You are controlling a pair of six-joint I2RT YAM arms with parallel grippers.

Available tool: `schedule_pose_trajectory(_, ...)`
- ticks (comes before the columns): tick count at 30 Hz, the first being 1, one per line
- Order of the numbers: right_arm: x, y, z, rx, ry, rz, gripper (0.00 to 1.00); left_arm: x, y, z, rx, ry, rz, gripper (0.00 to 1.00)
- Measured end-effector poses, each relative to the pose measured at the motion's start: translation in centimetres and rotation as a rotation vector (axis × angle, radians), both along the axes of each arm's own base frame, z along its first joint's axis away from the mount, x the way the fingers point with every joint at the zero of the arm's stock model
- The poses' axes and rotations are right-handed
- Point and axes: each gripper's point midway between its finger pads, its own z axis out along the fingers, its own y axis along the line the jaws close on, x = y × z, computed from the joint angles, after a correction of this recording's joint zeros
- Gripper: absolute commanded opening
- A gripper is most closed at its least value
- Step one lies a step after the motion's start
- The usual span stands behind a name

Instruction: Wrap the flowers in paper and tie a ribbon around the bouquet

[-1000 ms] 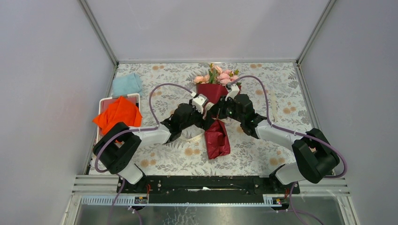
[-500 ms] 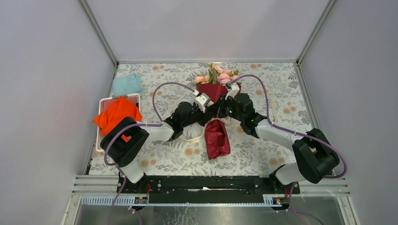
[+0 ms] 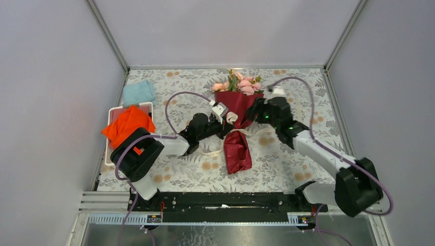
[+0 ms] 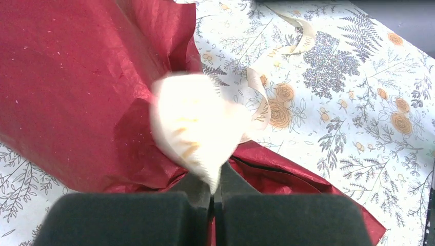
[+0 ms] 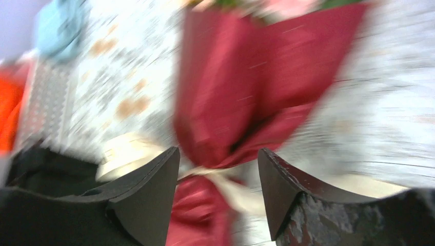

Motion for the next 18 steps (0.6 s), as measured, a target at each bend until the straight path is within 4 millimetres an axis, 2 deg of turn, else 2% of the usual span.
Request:
schedule_pose_trajectory(2,1.5,-5.2,1.1,-0.030,-0.034,-0.164,0.74,0.1,0.0,0.1,-0.004,-0.019,-0.001,0.00)
schedule_pose_trajectory(4,2.8,-12.0,1.8,-0.049,-0.061,-0.376,0.75,0.0,0.1,-0.1,0.001,-0.029,-0.004,0.00)
schedule_pose_trajectory(6,3.2,-17.8,1.0,-0.076,-0.036,-0.552,0.75,0.0,0.1,-0.3,0.009,-0.037,-0.011,0.00)
schedule_pose_trajectory(8,2.8,-22.0,-1.5,-0.112,0.046,-0.676,0.75,-0.1,0.1,-0.2,0.015,-0.050,-0.019,0.00)
schedule_pose_trajectory(10,1.9,-24.2,-4.5,-0.151,0.147,-0.735,0.75,-0.1,0.0,-0.2,0.020,-0.065,-0.029,0.00)
schedule_pose_trajectory(13,0.3,-25.9,-9.0,-0.195,0.306,-0.767,0.74,-0.2,0.0,0.0,0.021,-0.079,-0.041,0.00)
schedule_pose_trajectory(15,-0.5,-26.6,-11.1,-0.196,0.386,-0.774,0.72,-0.3,-0.1,-0.1,0.023,-0.087,-0.049,0.00)
schedule_pose_trajectory(18,-1.2,-27.3,-13.0,-0.181,0.463,-0.784,0.69,-0.5,-0.1,-0.2,0.028,-0.091,-0.063,0.00)
